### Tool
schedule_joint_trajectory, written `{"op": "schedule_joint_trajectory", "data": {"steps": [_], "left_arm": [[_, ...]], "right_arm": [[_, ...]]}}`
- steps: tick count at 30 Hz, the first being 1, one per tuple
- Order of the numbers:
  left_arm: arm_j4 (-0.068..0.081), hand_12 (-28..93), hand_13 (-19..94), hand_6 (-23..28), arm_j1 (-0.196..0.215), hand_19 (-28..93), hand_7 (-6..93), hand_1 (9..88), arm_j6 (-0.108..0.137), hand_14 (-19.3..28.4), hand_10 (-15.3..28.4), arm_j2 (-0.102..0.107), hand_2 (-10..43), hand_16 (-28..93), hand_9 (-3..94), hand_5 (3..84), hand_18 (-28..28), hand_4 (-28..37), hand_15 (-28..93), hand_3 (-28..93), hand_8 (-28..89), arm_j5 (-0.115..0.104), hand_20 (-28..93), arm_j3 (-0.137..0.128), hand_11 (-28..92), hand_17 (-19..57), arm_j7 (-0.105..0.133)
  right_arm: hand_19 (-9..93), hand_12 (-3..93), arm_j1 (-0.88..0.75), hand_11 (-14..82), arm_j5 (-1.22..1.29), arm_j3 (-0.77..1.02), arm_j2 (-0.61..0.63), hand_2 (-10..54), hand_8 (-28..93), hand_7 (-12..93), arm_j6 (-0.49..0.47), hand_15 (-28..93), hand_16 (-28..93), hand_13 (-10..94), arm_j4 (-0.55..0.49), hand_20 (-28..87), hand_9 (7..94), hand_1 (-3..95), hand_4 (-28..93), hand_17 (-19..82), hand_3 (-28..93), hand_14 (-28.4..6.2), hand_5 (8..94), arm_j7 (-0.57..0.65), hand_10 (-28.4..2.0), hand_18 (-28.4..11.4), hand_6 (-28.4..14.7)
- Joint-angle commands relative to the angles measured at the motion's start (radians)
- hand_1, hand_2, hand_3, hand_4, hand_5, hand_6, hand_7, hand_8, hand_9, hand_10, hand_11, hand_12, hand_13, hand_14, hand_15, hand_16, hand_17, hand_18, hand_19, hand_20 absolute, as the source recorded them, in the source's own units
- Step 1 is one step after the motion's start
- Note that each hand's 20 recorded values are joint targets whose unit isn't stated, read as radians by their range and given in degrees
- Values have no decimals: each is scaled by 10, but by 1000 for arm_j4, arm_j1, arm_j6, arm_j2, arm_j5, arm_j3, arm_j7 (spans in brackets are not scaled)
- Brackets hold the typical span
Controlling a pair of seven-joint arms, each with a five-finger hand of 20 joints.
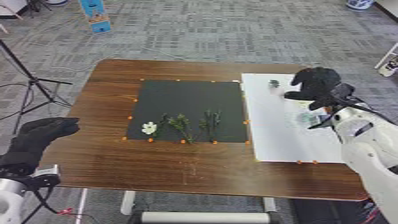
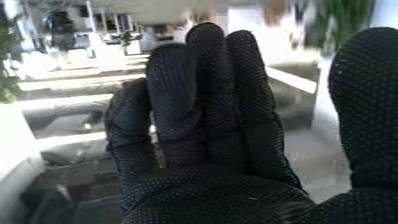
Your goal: Arrange flowers
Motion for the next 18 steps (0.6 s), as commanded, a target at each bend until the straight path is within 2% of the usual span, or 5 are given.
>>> {"op": "schedule_joint_trajectory", "data": {"steps": [1, 5, 13, 18], "left_arm": [[-13, 184, 433, 23, 16, 100, 196, 294, -5, 155, 125, -10, 55, 40, 541, 551, 117, -205, 231, 734, -70, 2, 243, -16, 242, 95, 10], [-14, 184, 434, 24, 18, 99, 195, 293, -7, 155, 125, -10, 52, 40, 541, 552, 117, -206, 232, 737, -69, -2, 242, -17, 244, 94, 10], [-14, 184, 433, 24, 7, 99, 196, 292, -10, 156, 125, -3, 49, 40, 540, 552, 118, -205, 234, 737, -69, -2, 242, -7, 244, 93, 8], [-15, 184, 433, 24, 5, 99, 195, 292, -10, 156, 125, 0, 48, 40, 541, 552, 118, -205, 234, 738, -69, -2, 241, -5, 244, 93, 10]], "right_arm": [[750, 306, -154, 357, -161, 72, 101, -95, -99, 345, 253, 677, 374, 578, 71, 653, 633, 372, -196, 252, 667, -166, 556, -66, -141, -247, -21], [748, 319, -174, 373, -170, 71, 113, -95, -108, 356, 277, 681, 382, 576, 89, 658, 622, 362, -215, 250, 669, -168, 542, -76, -143, -247, -19], [750, 315, -125, 384, -261, -16, 129, -95, -113, 367, 368, 692, 386, 576, 153, 659, 649, 372, -232, 257, 663, -167, 578, -90, -142, -247, -10], [750, 315, -97, 386, -304, -38, 117, -95, -117, 370, 301, 691, 386, 580, 194, 659, 653, 380, -235, 258, 669, -164, 580, -111, -141, -246, -7]]}}
